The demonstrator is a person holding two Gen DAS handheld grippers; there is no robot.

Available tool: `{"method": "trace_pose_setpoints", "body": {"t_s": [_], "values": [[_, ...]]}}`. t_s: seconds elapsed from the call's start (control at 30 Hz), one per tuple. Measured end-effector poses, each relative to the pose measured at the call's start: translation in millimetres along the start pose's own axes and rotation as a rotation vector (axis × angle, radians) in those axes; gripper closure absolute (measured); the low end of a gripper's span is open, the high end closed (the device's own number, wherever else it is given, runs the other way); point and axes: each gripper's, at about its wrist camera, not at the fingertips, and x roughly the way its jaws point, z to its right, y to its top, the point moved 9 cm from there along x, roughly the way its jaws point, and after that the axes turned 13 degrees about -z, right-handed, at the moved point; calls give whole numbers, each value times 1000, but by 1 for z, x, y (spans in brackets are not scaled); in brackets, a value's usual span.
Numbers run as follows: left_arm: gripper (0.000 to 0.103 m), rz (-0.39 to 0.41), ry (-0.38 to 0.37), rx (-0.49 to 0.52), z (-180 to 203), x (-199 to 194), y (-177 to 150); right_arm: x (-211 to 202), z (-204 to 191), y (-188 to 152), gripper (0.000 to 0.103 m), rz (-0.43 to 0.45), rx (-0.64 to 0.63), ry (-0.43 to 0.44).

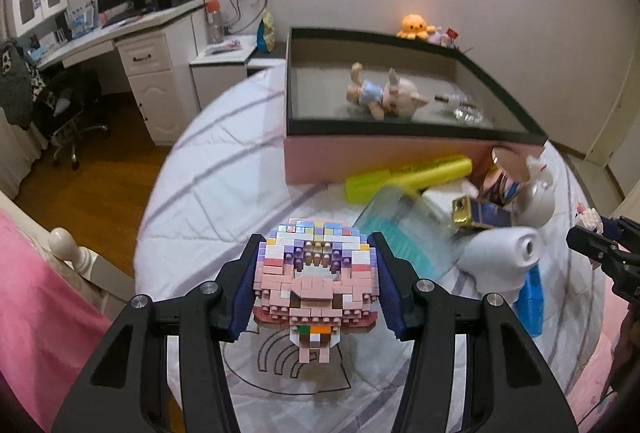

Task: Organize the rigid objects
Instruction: 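Lift both block figures into the box and open both grippers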

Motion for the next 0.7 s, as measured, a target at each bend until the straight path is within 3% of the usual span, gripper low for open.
{"method": "trace_pose_setpoints", "body": {"t_s": [0.33, 0.7], "values": [[51, 92, -3, 6, -3, -32, 34, -24, 4, 40, 58, 89, 0, 25], [50, 241, -29, 30, 15, -44, 145, -20, 0, 149, 58, 193, -33, 15]]}}
